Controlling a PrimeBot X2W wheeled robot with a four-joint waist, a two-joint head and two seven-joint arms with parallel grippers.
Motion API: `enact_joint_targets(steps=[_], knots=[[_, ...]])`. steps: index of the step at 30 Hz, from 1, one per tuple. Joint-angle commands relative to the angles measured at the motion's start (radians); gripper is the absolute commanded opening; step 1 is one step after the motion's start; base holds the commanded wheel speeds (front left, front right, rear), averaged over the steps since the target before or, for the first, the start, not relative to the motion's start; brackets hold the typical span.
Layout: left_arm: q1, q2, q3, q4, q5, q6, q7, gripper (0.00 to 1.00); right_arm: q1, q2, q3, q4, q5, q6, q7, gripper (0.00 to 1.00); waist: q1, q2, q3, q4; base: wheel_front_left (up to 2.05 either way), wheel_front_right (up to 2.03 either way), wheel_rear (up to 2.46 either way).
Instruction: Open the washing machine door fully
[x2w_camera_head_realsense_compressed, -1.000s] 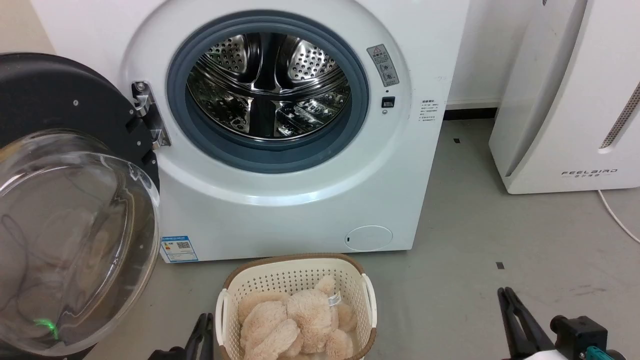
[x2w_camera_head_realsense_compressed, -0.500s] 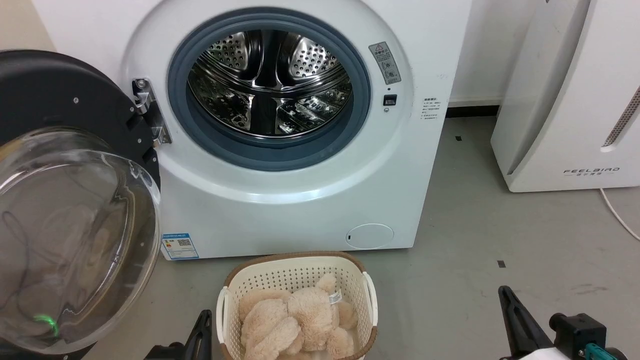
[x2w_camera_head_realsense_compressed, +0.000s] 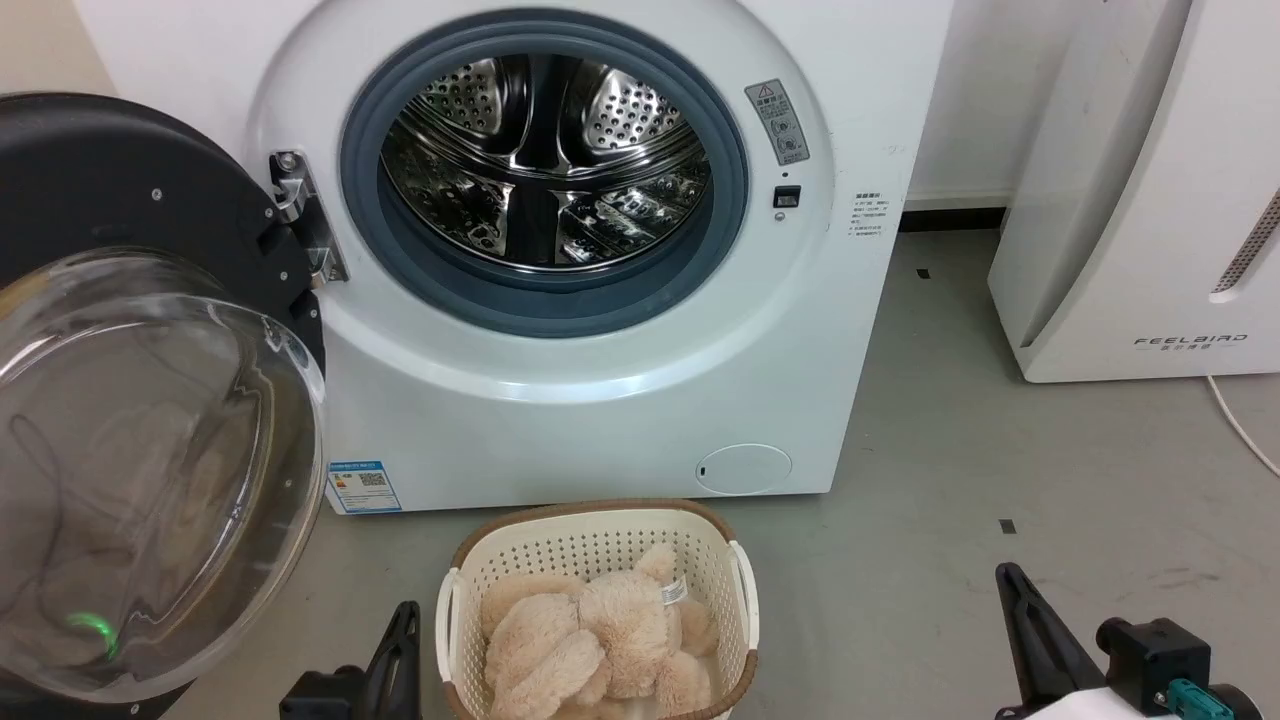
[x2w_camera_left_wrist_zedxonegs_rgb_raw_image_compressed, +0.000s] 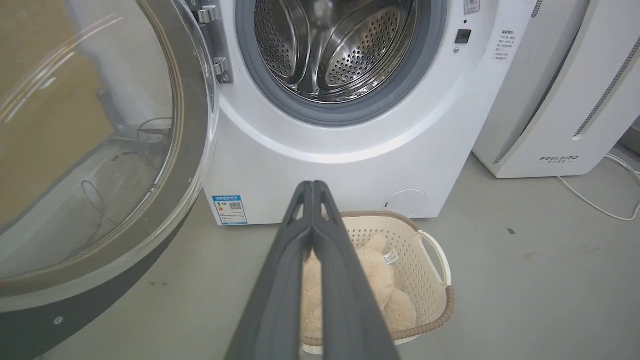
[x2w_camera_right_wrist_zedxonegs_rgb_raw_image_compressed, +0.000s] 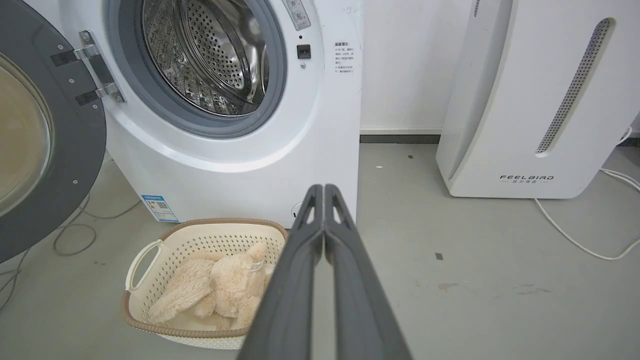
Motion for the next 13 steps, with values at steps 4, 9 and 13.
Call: enact_joint_targets(steps=[4, 9, 13], knots=[[-0.021, -0.008, 0.010, -0.011, 0.016, -0.010, 0.010, 0.00, -0.018, 0.001, 0.002, -0.011, -0.010, 0.000, 0.009, 0.00, 0.0000, -0.0001, 0.002, 0.002, 0.00, 0.00, 0.00], [-0.027, -0.012, 0.018, -0.017, 0.024, -0.015, 0.019, 0.00, -0.022, 0.001, 0.003, -0.016, -0.015, 0.000, 0.014, 0.00, 0.0000, -0.0001, 0.004, 0.005, 0.00, 0.00, 0.00], [-0.032, -0.015, 0.024, -0.022, 0.031, -0.020, 0.026, 0.00, -0.025, 0.001, 0.003, -0.020, -0.018, 0.000, 0.018, 0.00, 0.0000, -0.0001, 0.006, 0.007, 0.00, 0.00, 0.00]])
